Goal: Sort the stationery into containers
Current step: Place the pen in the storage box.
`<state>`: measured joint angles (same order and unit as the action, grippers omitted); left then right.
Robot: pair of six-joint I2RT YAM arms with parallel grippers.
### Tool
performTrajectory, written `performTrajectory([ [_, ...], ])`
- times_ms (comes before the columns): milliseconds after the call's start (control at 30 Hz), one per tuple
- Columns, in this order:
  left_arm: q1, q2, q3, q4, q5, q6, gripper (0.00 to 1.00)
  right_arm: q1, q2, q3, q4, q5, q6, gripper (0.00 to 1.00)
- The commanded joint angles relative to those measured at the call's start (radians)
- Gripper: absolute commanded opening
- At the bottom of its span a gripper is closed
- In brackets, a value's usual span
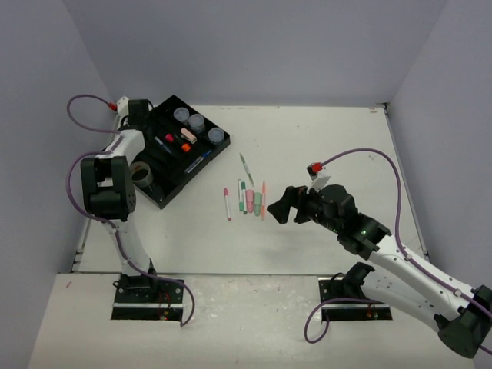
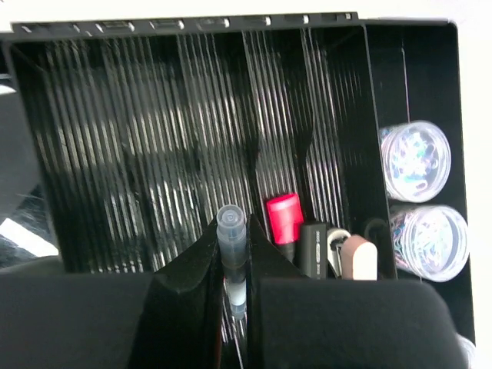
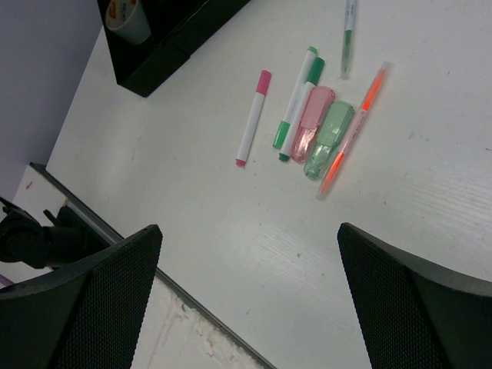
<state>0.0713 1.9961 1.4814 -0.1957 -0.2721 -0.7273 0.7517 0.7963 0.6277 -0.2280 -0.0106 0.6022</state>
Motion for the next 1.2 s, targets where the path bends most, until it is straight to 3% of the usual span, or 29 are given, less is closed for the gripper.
performTrajectory([
  [0, -0.004, -0.007, -0.026, 0.09, 0.069, -0.05, 0.0, -0.003, -0.005, -0.01, -0.002, 0.054, -0.019, 0.99],
  [533, -0.005, -0.053, -0.194, 0.17, 0.189, -0.11, 0.01, -0.003, 0.036, 0.001, -0.001, 0.043, -0.013, 0.99],
  [600, -0.006, -0.061, -0.212, 0.172, 0.195, -0.108, 0.25, -0.003, 0.047, 0.007, -0.001, 0.041, -0.015, 0.99],
  [700, -0.005, -0.076, -0.217, 0.177, 0.206, -0.098, 0.45, -0.004, 0.064, 0.015, -0.001, 0.037, -0.016, 0.99],
  [933, -0.005, -0.185, -0.204, 0.165, 0.217, -0.093, 0.61, -0.003, 0.128, 0.048, -0.007, 0.041, -0.007, 0.99],
  [1100, -0.009, -0.388, -0.24, 0.162, 0.26, -0.075, 0.72, -0.016, 0.344, 0.208, -0.071, 0.093, -0.023, 0.98],
  [1133, -0.01, -0.434, -0.257, 0.161, 0.264, -0.073, 0.73, -0.018, 0.36, 0.22, -0.087, 0.096, -0.029, 0.97],
  [1167, -0.013, -0.513, -0.296, 0.161, 0.283, -0.061, 0.78, -0.025, 0.42, 0.285, -0.116, 0.12, -0.038, 0.89],
])
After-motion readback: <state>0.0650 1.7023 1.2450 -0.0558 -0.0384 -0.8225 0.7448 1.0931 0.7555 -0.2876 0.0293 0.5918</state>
